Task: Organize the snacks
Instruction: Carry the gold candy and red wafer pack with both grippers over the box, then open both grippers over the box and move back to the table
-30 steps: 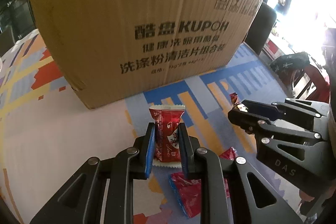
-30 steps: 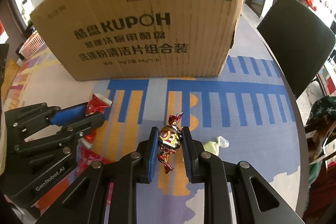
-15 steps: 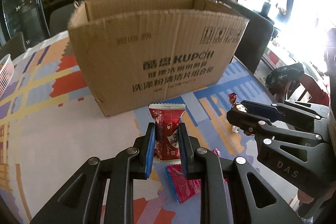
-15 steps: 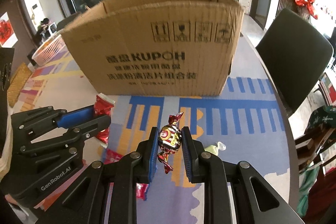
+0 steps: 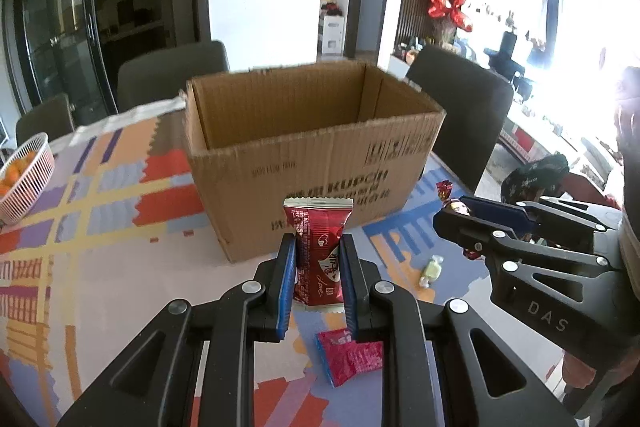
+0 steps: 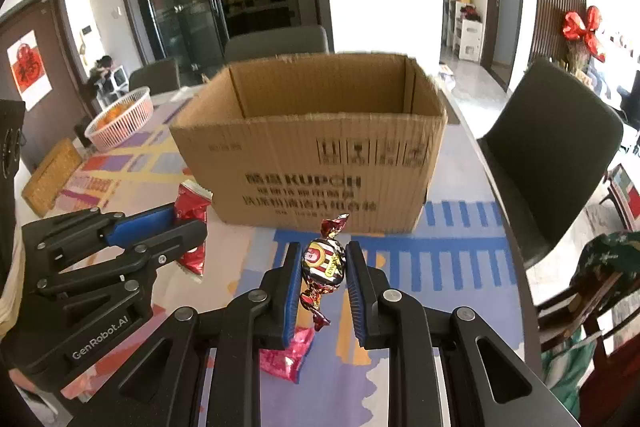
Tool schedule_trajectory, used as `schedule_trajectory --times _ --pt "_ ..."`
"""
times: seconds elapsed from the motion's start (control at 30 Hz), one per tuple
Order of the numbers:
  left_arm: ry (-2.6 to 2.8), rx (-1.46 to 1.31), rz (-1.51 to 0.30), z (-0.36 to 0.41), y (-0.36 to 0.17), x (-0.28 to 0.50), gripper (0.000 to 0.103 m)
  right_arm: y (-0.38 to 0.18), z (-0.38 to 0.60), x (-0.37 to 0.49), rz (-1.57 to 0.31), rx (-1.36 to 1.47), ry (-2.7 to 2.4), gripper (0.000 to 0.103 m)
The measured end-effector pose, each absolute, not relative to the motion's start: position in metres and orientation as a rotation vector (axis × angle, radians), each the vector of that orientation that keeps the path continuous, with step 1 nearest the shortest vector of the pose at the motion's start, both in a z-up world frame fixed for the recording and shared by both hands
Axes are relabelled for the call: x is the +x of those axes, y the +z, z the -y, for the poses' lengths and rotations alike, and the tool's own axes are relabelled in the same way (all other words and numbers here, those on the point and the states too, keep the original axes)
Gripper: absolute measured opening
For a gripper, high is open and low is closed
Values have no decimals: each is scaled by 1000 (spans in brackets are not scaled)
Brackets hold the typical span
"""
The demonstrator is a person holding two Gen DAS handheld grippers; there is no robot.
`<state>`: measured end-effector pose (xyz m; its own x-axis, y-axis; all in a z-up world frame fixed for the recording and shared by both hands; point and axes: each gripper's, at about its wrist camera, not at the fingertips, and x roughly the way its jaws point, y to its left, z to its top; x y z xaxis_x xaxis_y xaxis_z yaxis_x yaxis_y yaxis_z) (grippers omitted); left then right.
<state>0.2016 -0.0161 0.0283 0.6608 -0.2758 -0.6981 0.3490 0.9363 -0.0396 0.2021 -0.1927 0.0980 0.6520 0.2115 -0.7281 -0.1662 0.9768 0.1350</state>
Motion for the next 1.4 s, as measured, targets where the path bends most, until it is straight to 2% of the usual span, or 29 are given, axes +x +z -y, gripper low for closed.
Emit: schedule_trajectory --times 0.63,0.9,1.4 --pt "-345 75 -612 14 100 225 22 165 197 228 -674 50 220 23" --pt "-355 44 -627 16 110 254 22 183 199 252 -651 59 230 23" --pt "-324 88 -718 29 98 315 22 176 202 316 -743 28 217 23"
